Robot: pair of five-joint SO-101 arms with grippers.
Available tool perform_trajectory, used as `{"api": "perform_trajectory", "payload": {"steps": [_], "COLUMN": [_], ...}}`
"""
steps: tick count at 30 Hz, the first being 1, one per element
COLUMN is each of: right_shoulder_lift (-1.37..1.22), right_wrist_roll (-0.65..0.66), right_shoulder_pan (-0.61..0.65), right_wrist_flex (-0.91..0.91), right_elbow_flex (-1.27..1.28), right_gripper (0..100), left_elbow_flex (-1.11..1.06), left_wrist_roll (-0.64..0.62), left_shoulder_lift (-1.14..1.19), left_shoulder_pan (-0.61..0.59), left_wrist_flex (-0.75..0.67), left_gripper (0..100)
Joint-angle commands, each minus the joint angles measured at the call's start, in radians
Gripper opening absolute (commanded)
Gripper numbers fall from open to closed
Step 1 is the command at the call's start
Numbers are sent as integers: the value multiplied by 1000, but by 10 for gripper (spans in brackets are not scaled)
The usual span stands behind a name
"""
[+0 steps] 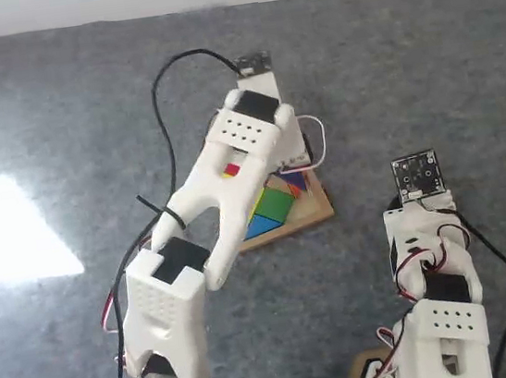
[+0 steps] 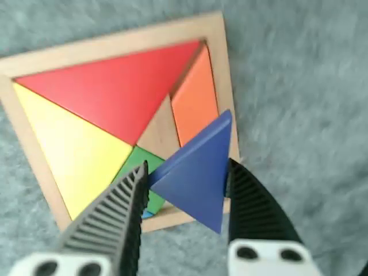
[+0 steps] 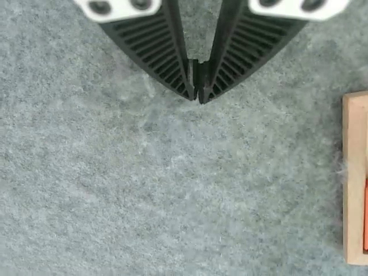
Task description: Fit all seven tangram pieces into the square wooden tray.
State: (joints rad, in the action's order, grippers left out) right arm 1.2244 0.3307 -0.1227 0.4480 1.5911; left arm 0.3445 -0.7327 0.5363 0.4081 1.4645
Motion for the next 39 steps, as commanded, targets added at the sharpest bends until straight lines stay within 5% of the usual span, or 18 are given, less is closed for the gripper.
{"api": "perform_trajectory", "payload": {"steps": [1,10,17,21,25,30,36,39], "right_shoulder_lift": [22,22,22,22,22,22,22,21], "right_wrist_roll": [11,11,11,11,11,11,11,11], "right_shoulder_pan": [-10,-10,-10,-10,-10,-8,-7,-7], "right_wrist_flex": [-22,-22,-22,-22,-22,-22,-22,-22], "right_elbow_flex": [-11,-11,-11,-11,-11,-9,-9,-9], "right_gripper": [6,6,6,6,6,6,6,6], "left_elbow_flex": [59,51,54,53,58,58,59,101], "left_wrist_roll": [-60,-63,-60,-52,206,684,888,891], "left_shoulder_lift": [-12,-11,-11,-11,8,58,94,100], "left_shoulder_pan": [-8,-31,-41,-77,-72,-61,-61,-68], "left_wrist_flex": [12,60,74,-91,-247,-242,-242,-245], "left_gripper": [48,288,290,290,290,284,239,238]}}
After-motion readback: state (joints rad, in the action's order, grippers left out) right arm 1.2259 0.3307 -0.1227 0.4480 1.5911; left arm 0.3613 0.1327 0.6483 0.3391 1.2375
